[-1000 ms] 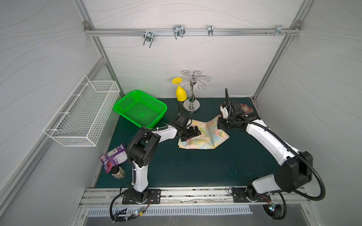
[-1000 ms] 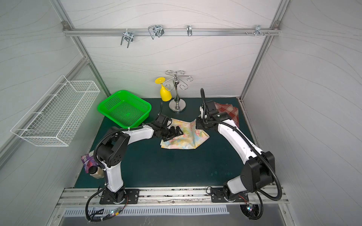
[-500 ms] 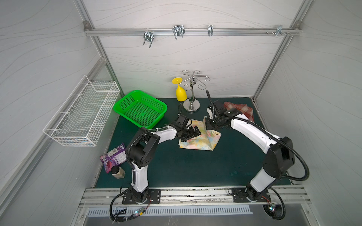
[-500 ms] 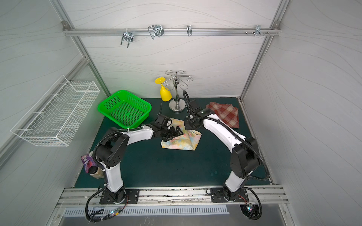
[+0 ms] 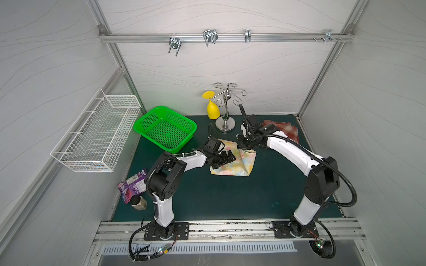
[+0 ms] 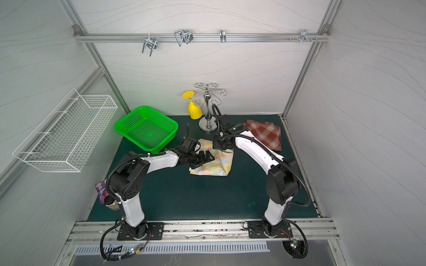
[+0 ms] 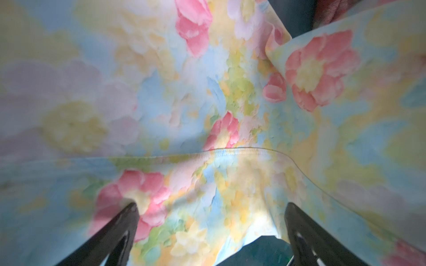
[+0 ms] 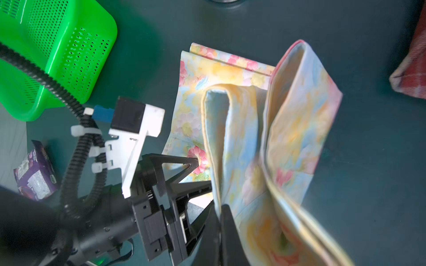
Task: Fold and stack skirts
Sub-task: Fold the skirt at the center of the table.
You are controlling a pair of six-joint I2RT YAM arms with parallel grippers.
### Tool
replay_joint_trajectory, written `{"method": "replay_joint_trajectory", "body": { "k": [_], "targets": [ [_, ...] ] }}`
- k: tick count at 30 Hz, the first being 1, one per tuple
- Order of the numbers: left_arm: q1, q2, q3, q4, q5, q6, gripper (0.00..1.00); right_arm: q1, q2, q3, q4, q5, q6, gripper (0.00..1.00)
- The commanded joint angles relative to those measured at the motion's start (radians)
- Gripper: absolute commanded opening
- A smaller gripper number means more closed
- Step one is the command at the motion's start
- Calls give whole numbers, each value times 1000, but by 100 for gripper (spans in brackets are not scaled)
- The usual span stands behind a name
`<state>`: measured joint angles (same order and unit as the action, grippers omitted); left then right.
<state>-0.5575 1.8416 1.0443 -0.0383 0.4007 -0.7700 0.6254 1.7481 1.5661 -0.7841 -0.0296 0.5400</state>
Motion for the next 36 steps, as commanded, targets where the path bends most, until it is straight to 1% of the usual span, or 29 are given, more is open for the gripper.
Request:
{"method": "replay_joint_trajectory", "body": {
  "k": [1, 12, 18, 25, 30, 36],
  "targets": [
    [-5, -25, -18, 40, -5, -14, 99, 8, 30, 24, 16, -25, 46, 0],
    [-5, -23, -24, 40, 3, -10, 99, 8, 42, 10, 56, -29, 91, 0],
    [-5, -56, -46, 39, -2, -8, 99, 8, 67, 13, 61, -36, 91, 0],
    [-5, -73, -14, 1, -5, 2, 99, 8, 52, 8, 64, -32, 87, 0],
    [-5, -114, -31, -5, -9, -7, 99, 8, 69, 18, 65, -27, 87, 0],
    [-2, -205, -82, -24, -40, -10, 99, 8, 100, 21, 77, -30, 87, 0]
  ]
}}
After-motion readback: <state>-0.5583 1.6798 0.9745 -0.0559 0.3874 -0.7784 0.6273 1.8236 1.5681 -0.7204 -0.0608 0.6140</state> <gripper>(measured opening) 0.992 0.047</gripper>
